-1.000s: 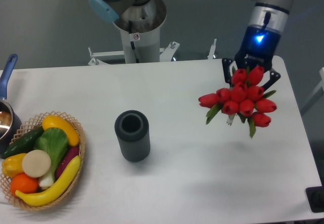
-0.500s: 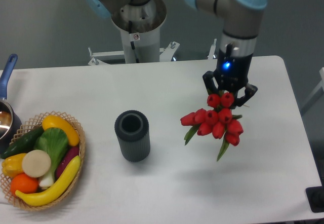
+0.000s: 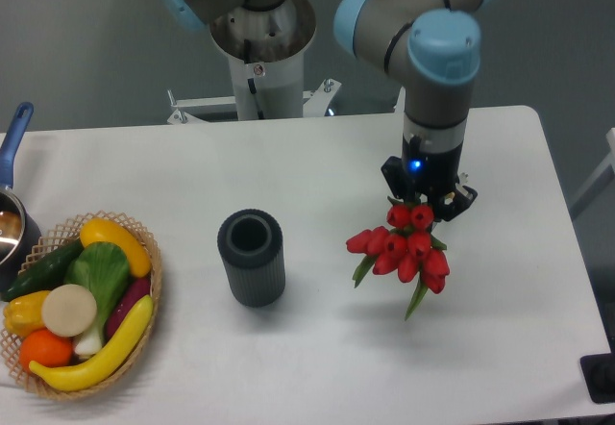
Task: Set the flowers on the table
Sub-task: 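Move the held tulips toward the vase and lower them to the table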
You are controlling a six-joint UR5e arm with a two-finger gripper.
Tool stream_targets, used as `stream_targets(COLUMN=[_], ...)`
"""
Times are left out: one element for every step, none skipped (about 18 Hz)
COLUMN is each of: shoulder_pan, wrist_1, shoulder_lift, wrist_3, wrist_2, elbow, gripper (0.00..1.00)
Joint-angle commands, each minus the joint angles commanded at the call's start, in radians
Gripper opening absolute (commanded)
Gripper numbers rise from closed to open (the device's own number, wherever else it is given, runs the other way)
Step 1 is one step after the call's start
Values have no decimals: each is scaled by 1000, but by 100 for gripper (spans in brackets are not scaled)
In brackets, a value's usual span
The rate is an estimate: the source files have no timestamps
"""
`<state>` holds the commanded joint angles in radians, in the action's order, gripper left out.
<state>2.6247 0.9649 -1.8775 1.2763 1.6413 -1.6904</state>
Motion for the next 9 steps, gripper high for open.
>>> stream_targets(shoulder_pan=[-2, -2, -3, -9, -24, -38, -49, -57, -57], wrist_1=[-2, -2, 0, 0, 2, 2, 2, 0, -3], shoulder_lift=[-11, -23, -46, -72, -96, -118, -135, -152, -163], wrist_3=[0, 2, 2, 2, 2, 2, 3, 2, 0], wrist_2=[9, 18, 32, 57, 92, 130, 161, 173, 170], elbow=[0, 5, 17, 32, 46, 54, 60, 63, 66], gripper=[34, 34, 34, 34, 34, 34, 34, 34, 34])
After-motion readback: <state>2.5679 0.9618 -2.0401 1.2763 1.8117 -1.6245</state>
